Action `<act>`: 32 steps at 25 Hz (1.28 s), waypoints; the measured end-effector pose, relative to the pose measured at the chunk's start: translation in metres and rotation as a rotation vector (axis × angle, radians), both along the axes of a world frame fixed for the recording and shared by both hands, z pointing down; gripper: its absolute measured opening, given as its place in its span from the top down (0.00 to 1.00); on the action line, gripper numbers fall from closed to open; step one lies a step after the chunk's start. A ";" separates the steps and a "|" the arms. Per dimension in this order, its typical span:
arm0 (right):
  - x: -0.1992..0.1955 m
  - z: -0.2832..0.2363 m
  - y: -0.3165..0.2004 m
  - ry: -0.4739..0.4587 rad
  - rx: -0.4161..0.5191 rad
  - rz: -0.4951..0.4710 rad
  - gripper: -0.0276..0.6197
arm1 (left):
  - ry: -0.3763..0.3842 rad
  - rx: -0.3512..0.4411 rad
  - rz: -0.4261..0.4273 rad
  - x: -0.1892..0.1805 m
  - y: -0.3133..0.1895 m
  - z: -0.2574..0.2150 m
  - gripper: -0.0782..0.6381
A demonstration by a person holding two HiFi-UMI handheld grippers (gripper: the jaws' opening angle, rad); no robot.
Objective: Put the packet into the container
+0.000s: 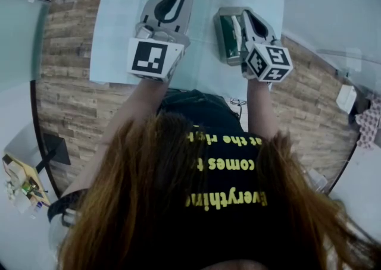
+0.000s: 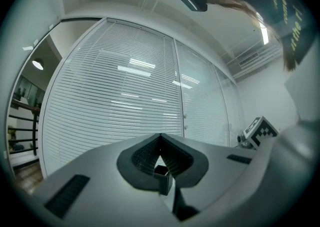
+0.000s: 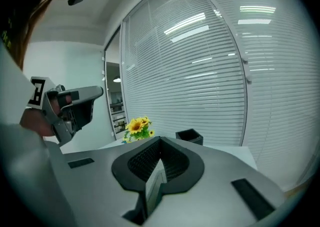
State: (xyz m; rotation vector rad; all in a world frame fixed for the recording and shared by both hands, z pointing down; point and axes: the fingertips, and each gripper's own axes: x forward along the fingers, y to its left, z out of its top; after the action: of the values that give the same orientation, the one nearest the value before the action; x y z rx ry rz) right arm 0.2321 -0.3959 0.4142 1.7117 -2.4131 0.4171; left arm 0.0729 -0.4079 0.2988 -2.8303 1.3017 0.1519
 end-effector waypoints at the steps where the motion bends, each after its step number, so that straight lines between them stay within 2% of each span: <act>1: -0.001 -0.008 -0.001 -0.001 0.025 0.002 0.92 | -0.001 0.000 0.002 0.001 0.000 0.000 0.89; 16: -0.006 -0.076 -0.001 -0.009 0.235 0.017 0.92 | -0.002 0.011 0.027 0.012 0.004 -0.003 0.89; 32: -0.022 -0.111 0.020 -0.025 0.315 -0.015 0.92 | -0.005 0.033 0.003 0.007 0.006 -0.006 0.89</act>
State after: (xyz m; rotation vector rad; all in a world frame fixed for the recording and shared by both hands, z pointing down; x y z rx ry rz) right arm 0.2097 -0.3755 0.3032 1.8113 -2.6216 0.0559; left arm 0.0799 -0.4022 0.2930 -2.8037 1.2822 0.1650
